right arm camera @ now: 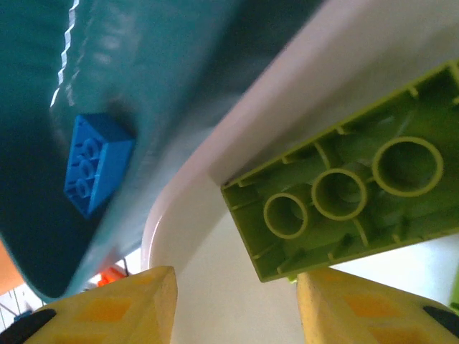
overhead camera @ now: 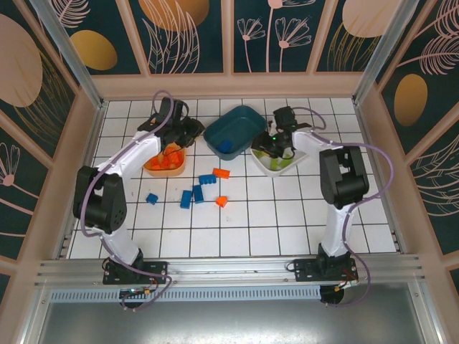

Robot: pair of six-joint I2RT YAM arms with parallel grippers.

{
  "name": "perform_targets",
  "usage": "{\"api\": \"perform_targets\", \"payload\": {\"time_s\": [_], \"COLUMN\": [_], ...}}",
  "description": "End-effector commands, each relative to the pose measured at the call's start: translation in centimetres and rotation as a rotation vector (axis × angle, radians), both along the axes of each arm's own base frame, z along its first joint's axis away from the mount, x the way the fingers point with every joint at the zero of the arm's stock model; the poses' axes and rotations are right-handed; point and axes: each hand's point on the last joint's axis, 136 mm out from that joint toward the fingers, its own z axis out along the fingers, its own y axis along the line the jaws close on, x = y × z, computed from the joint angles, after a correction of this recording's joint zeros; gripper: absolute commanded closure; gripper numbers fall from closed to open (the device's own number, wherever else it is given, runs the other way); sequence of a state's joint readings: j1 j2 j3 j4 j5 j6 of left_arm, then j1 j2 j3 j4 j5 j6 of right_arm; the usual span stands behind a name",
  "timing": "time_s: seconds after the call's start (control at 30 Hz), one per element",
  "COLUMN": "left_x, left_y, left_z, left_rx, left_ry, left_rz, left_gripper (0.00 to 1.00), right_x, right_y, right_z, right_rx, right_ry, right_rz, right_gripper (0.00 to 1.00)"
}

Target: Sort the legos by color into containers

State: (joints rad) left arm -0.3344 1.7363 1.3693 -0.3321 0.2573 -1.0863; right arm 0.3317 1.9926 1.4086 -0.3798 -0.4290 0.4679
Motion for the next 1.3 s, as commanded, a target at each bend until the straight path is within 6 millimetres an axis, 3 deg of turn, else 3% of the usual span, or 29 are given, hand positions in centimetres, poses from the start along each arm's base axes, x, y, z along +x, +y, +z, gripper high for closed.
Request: {"api": "perform_targets", "payload": {"time_s": [0.0,0.23,0.43,0.5,0.6,0.7,0.9,1.0,1.17,1.27], "left_x": [-2.0,-7.1,-10.3,-10.8,-11.7,-13.0,-15.7,-16.8,-17.8,-17.9], "left_y": [2.4,6.0,6.8,7.0,7.3,7.8,8.9,9.5,10.2,10.4], "left_z": [-0.1,-2.5,-4.8,-4.9,-4.2,-4.0,-4.0,-4.4,-4.1,-3.8], "left_rx": [0.093,0.290,0.291,0.294,0.307,0.325,0.337,0.354,0.383,0.391], "left_ry": [0.016,0.074,0.115,0.111,0.089,0.103,0.114,0.133,0.134,0.132], "left_rz": [-0.017,-0.065,-0.072,-0.077,-0.090,-0.109,-0.101,-0.097,-0.098,-0.100], "left_gripper": [0.73,0.72,0.71,0.70,0.67,0.64,0.56,0.54,0.53,0.53], "right_x": [-1.1,-3.9,-7.1,-6.9,-6.5,-8.2,-13.8,-15.5,-18.8,-19.7], "right_y": [3.5,6.9,7.2,6.8,6.7,7.7,9.5,9.4,11.7,12.1], "right_z": [0.1,0.5,0.2,1.6,5.3,6.7,4.9,3.5,2.1,0.6], "right_rx": [0.012,0.016,-0.013,-0.032,-0.046,-0.082,-0.165,-0.237,-0.264,-0.313], "right_ry": [0.014,0.034,0.055,0.004,-0.114,-0.129,-0.088,-0.079,-0.098,-0.092], "right_rz": [0.118,0.195,0.257,0.245,0.227,0.266,0.438,0.493,0.661,0.719], "right_gripper": [0.52,0.52,0.51,0.48,0.43,0.39,0.39,0.38,0.38,0.38]}}
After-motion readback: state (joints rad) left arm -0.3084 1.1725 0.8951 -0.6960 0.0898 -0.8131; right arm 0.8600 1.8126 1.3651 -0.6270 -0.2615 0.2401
